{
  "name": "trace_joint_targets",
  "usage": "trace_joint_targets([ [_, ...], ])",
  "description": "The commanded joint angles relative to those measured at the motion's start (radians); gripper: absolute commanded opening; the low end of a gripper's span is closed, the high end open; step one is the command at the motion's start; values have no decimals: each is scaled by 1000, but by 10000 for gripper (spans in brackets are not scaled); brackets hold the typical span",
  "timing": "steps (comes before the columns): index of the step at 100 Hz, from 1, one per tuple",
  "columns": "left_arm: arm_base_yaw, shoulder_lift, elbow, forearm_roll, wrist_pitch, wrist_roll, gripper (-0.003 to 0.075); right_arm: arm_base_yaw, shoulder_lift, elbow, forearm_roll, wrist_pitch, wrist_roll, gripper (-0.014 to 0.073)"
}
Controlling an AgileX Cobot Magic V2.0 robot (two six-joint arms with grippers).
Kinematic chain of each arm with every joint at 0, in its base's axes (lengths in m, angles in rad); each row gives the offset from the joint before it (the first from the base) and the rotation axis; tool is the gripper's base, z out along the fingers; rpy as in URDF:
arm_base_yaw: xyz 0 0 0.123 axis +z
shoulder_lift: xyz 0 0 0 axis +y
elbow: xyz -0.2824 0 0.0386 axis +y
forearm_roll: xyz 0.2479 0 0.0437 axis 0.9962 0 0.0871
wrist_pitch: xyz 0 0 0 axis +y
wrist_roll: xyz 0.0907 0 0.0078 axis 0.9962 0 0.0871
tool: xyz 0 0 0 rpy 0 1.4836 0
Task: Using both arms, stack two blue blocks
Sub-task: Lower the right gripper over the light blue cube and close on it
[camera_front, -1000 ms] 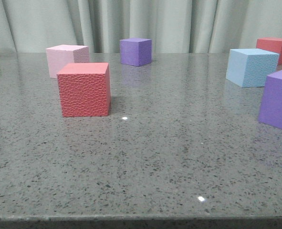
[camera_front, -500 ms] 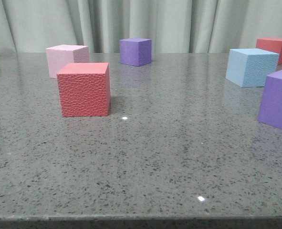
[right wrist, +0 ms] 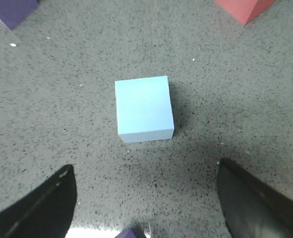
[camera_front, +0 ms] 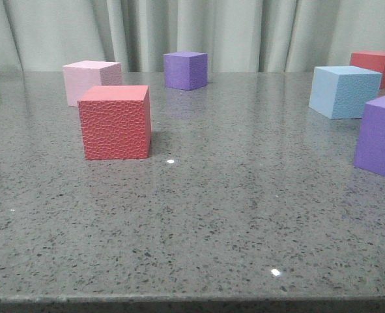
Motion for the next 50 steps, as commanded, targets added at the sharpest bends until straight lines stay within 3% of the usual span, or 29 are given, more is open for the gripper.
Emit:
trace_joint_targets([
  [1, -1, 4, -36, 0, -69, -3, 682, 1, 66, -116, -7, 15, -14, 580],
  [29, -1, 4, -36, 0, -64, -3, 682, 1, 308, -307, -7, 143, -57, 580],
  [50, -1, 4, -36, 2, -64, -3, 682, 0, 403, -362, 1, 149, -57, 580],
])
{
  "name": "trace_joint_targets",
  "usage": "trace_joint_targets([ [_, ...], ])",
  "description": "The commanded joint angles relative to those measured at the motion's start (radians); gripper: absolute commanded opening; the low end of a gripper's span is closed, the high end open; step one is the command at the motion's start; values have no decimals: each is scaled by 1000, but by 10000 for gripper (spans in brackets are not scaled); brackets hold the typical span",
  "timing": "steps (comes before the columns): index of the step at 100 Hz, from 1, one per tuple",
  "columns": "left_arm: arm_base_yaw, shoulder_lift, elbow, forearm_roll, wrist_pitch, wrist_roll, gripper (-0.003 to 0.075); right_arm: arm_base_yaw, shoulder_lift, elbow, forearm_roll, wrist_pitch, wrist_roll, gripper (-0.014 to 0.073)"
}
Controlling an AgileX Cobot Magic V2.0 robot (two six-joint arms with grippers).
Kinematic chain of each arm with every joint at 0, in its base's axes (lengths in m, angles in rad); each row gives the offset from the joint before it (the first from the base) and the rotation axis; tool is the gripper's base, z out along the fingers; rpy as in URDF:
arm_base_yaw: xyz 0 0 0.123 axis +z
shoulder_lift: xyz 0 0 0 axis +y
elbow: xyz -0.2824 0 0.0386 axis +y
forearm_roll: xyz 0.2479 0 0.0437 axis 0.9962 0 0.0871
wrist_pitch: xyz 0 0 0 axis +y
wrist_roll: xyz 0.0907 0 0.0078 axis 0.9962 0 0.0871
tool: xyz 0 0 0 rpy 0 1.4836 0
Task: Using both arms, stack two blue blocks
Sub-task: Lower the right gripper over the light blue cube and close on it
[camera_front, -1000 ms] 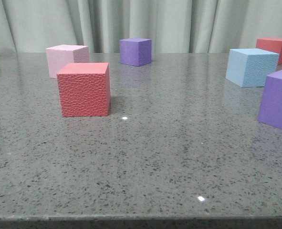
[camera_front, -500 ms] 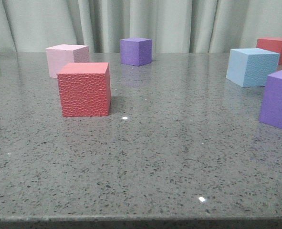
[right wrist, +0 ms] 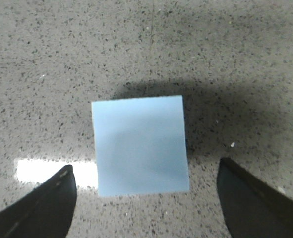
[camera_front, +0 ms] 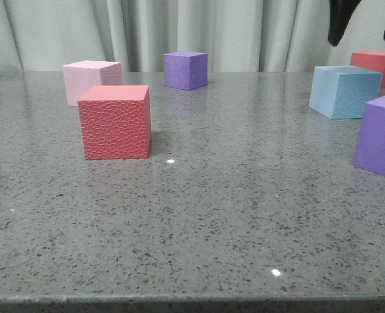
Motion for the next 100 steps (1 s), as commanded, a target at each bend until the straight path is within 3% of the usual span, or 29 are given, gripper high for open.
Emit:
trace_joint_targets([
  [1, -1, 4, -36, 0, -68, -3, 682, 0, -18, -51, 1, -18, -14, 580],
  [34, -1, 4, -36, 0, -68, -3, 682, 0, 66, -56, 21, -28, -14, 570],
  [72, -1, 4, -36, 10, -67, -3, 682, 0, 74, -56, 35, -35, -20, 419],
  [100, -1, 4, -36, 10, -66, -3, 682, 0, 74, -56, 35, -48, -20, 419],
])
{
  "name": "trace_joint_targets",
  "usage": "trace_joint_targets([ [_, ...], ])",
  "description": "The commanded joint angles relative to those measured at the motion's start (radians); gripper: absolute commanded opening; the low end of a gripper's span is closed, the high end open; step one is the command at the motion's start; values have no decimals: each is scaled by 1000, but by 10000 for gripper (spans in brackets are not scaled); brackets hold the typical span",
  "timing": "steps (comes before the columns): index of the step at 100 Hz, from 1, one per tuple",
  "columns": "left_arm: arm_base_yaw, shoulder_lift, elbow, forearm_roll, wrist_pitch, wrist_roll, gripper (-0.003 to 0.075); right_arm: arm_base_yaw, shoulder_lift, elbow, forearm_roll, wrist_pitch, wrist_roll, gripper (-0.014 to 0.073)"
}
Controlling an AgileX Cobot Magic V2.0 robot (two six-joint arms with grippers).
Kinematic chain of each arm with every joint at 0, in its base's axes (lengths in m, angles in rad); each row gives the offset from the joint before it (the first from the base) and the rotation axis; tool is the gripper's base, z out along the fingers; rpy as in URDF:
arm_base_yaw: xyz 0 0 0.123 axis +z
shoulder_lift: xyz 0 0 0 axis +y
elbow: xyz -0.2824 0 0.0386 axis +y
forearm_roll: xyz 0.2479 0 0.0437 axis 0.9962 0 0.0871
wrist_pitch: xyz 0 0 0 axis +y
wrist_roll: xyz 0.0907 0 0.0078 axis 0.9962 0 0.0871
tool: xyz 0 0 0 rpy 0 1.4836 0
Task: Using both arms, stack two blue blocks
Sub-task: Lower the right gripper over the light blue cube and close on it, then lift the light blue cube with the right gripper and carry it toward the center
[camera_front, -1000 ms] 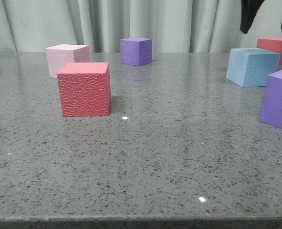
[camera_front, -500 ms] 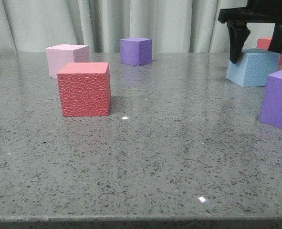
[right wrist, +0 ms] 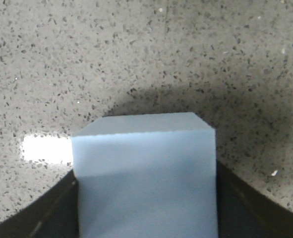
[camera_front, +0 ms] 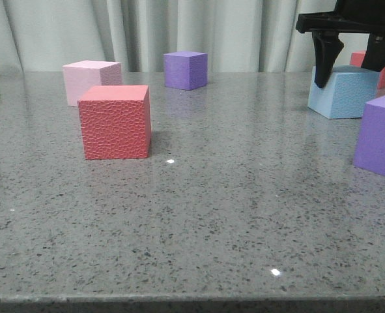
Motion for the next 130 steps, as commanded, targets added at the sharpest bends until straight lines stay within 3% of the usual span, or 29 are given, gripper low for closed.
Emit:
trace_joint_targets([
  [1, -1, 4, -36, 0, -66, -3, 682, 0, -56, -33, 1, -38, -10, 419],
  [20, -1, 4, -36, 0, -66, -3, 682, 1, -56, -71, 34, 40, 2, 419],
  [41, -1, 4, -36, 0, -66, -3, 682, 63, -56, -222, 68, 127, 78, 419],
  [64, -1, 4, -36, 0, -66, -4, 682, 203, -53, -315, -25, 115, 270, 419],
  [94, -1, 4, -36, -19, -66, -4, 682, 337, -9, -320, -26, 89, 377, 419],
  [130, -1, 4, -36, -34, -66, -4, 682, 389, 80, -320, -25, -10, 473, 419],
])
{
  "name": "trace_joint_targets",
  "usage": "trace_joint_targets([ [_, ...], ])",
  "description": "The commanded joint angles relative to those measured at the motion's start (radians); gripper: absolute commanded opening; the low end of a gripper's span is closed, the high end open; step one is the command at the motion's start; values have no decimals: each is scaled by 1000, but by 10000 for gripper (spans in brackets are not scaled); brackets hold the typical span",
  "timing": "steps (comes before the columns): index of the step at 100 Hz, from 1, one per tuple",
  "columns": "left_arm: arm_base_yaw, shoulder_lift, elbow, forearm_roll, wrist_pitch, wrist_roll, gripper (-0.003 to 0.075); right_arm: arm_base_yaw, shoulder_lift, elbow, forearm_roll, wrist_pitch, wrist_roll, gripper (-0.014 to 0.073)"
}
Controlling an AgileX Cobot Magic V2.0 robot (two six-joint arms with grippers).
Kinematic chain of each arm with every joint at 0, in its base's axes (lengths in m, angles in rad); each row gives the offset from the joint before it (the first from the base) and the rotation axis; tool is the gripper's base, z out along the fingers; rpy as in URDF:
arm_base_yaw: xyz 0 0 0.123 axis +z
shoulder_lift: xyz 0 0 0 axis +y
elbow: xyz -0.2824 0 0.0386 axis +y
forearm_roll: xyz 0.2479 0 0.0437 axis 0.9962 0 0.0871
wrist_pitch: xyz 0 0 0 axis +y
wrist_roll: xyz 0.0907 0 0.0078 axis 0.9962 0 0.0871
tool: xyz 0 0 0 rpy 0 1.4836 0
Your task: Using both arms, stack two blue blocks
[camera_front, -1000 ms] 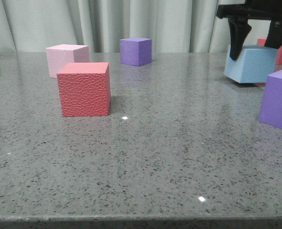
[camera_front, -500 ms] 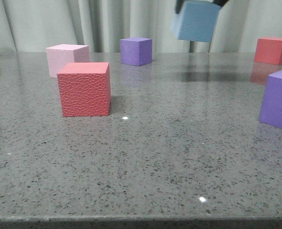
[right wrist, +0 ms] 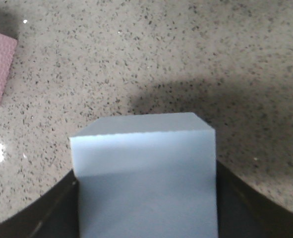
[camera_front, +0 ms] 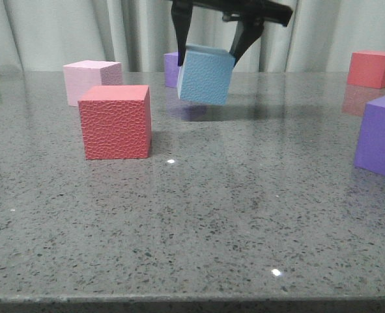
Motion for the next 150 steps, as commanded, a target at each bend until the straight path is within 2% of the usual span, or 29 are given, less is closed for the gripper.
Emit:
trace_joint_targets([
  [1, -1, 4, -36, -13, -70, -4, 682, -2, -47, -31, -13, -53, 8, 419],
  [48, -1, 4, -36, -35, -69, -4, 682, -2, -31, -31, 32, -92, 7, 433],
  [72, -1, 4, -36, -35, -69, -4, 682, -2, -31, -31, 63, -107, -8, 601],
  [95, -1, 4, -36, -35, -68, -4, 682, -2, -50, -31, 63, -122, -8, 601],
  [117, -1, 13, -36, -33, -64, -17, 682, 2, -113, -31, 27, -49, -34, 601],
  [132, 13, 92, -69, 36, -54, -82, 682, 15, -165, -30, 5, -16, -38, 601],
  [150, 90, 297, -238, 26, 78, -82, 682, 63, -240, -30, -63, -19, -68, 600],
])
